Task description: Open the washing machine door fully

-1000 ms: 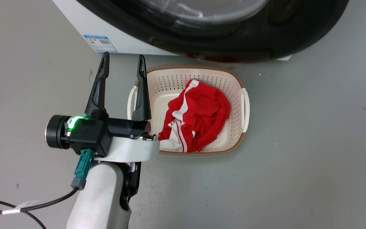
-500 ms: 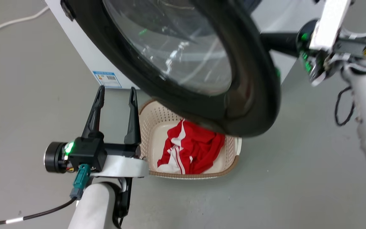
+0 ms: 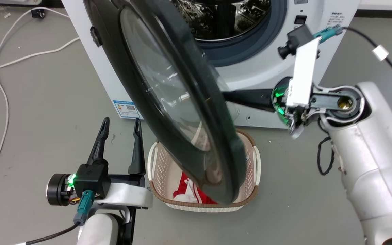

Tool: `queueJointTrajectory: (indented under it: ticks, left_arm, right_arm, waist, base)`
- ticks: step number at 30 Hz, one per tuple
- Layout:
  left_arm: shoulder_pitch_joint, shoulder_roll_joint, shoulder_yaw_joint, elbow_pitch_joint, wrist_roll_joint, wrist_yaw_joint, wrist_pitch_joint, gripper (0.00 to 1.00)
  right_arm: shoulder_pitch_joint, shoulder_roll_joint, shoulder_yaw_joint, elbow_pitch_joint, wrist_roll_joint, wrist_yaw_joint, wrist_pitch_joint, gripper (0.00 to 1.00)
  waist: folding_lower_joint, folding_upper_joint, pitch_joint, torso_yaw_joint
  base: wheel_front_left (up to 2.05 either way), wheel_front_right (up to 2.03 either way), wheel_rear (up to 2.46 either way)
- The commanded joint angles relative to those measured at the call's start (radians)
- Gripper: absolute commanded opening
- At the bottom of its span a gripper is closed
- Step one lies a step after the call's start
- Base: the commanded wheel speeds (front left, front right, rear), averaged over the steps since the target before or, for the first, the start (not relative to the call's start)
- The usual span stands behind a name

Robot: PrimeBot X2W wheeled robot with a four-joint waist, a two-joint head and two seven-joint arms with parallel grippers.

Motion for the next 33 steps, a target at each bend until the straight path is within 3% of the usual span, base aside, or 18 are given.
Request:
queueJointTrajectory:
  ticks: [1,10,18,25,32,33]
  left_arm:
    - [0.006,0.000,0.001,0.001,0.000,-0.001,-0.003,1.00]
    - [0.021,-0.003,0.008,0.005,-0.007,-0.007,-0.003,1.00]
    - [0.027,-0.004,0.020,0.004,-0.016,0.001,-0.003,1.00]
    - [0.051,-0.004,0.052,0.009,-0.017,0.003,-0.003,1.00]
    - [0.071,-0.005,0.075,0.024,-0.015,-0.006,-0.003,1.00]
    - [0.074,-0.004,0.078,0.026,-0.014,-0.008,-0.003,1.00]
  right_arm:
    - [0.024,0.017,0.007,-0.012,0.012,0.000,0.005,0.00]
    - [0.095,0.041,0.007,-0.107,0.005,0.000,-0.045,0.00]
    - [0.209,-0.040,-0.112,-0.267,-0.163,0.000,-0.390,0.00]
    - [0.379,-0.089,-0.266,-0.330,-0.258,0.000,-0.648,0.00]
    - [0.581,-0.056,-0.367,-0.395,-0.324,0.000,-0.804,0.00]
    - [0.612,-0.049,-0.377,-0.405,-0.336,0.000,-0.821,0.11]
  waist:
    - [0.0001,0.0000,-0.007,0.004]
    - [0.0001,0.0000,-0.020,0.004]
    - [0.0001,0.0000,-0.030,-0.013]
    - [0.0001,0.0000,-0.055,-0.054]
    - [0.0001,0.0000,-0.079,-0.085]
    - [0.0001,0.0000,-0.083,-0.087]
  base:
    - [0.00,0.00,0.00]
    - [0.00,0.00,0.00]
    - [0.00,0.00,0.00]
    - [0.00,0.00,0.00]
    - [0.00,0.00,0.00]
    - [0.00,0.00,0.00]
